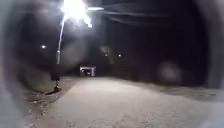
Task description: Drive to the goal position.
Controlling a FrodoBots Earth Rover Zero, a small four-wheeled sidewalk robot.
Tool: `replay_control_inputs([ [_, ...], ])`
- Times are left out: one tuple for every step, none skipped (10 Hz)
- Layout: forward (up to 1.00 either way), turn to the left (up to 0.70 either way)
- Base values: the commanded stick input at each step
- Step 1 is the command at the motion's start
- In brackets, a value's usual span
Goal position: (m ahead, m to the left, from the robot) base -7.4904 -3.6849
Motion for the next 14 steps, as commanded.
replay_control_inputs([
  [0.00,-0.52],
  [0.00,-0.51],
  [0.00,-0.51],
  [0.00,-0.51],
  [0.00,-0.51],
  [0.00,-0.51],
  [0.00,-0.51],
  [0.00,-0.51],
  [0.00,-0.51],
  [0.00,-0.51],
  [0.00,-0.52],
  [0.00,-0.54],
  [0.00,-0.57],
  [0.00,-0.57],
])
